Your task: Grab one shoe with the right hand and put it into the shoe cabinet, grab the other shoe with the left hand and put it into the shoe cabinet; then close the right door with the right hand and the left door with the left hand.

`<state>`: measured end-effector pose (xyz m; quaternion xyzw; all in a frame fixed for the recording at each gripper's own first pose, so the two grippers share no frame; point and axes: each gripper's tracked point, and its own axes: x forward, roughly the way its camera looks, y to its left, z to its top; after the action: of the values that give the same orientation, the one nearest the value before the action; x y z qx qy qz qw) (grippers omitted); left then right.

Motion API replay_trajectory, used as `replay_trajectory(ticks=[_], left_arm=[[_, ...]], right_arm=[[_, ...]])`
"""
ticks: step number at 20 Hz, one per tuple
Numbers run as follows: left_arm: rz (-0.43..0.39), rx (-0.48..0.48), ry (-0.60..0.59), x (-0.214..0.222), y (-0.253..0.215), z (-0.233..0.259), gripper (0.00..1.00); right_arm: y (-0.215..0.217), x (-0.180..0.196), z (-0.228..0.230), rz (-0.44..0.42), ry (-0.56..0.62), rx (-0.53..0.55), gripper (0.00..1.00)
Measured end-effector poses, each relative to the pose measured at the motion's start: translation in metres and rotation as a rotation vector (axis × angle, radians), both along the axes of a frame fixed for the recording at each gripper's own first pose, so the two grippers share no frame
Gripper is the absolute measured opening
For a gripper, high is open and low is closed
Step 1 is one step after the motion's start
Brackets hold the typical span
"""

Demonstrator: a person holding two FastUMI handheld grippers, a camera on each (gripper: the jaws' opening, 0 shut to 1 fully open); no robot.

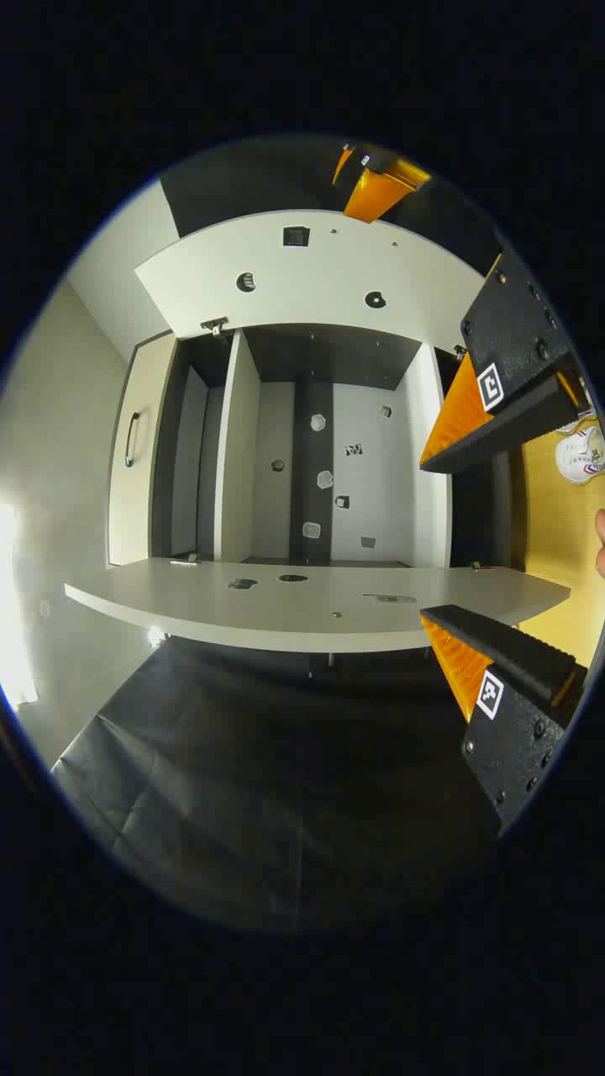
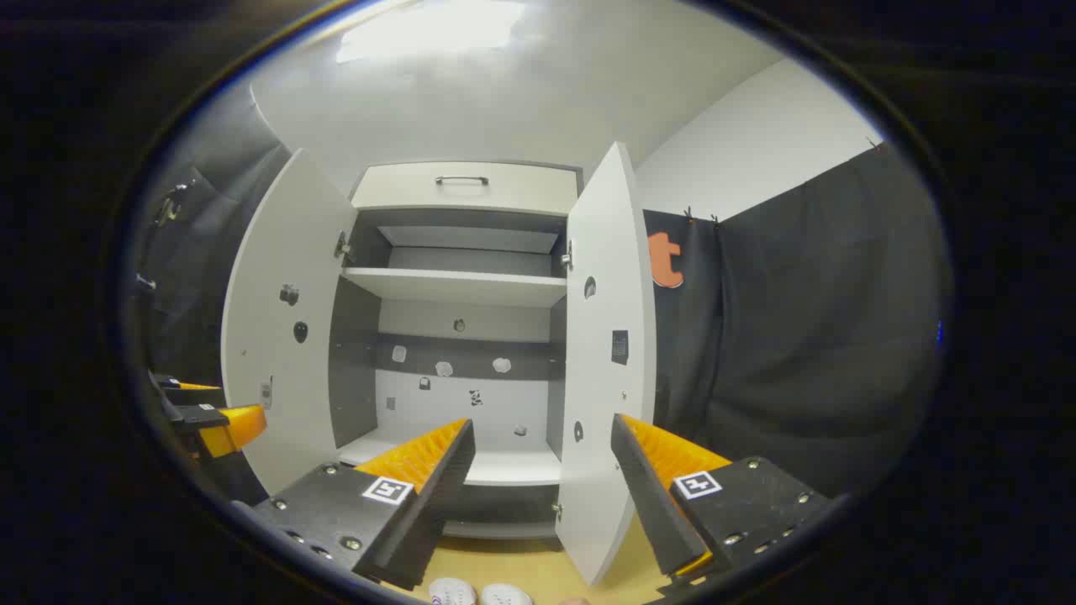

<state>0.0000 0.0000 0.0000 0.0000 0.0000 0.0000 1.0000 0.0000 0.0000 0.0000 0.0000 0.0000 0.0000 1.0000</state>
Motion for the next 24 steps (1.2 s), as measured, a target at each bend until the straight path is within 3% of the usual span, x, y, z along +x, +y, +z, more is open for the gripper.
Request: replay_trajectory(ticks=[8, 19, 21, 24], left_arm=[[0.002, 0.001, -0.022, -0.002, 0.0, 0.008, 0.93], [0.025, 0.008, -0.027, -0.004, 0.008, 0.01, 0.96], [0.028, 0.008, -0.029, -0.004, 0.009, 0.01, 0.96], [0.035, 0.001, -0.027, -0.005, 0.011, 0.009, 0.96]], right_arm=[[-0.002, -0.002, 0.0, -0.006, 0.002, -0.003, 0.97], [0.003, 0.0, -0.018, 0.01, 0.049, -0.012, 1.0], [0.008, 0.002, -0.038, 0.027, 0.095, -0.026, 0.97], [0.019, 0.004, -0.099, 0.076, 0.235, -0.041, 0.84]])
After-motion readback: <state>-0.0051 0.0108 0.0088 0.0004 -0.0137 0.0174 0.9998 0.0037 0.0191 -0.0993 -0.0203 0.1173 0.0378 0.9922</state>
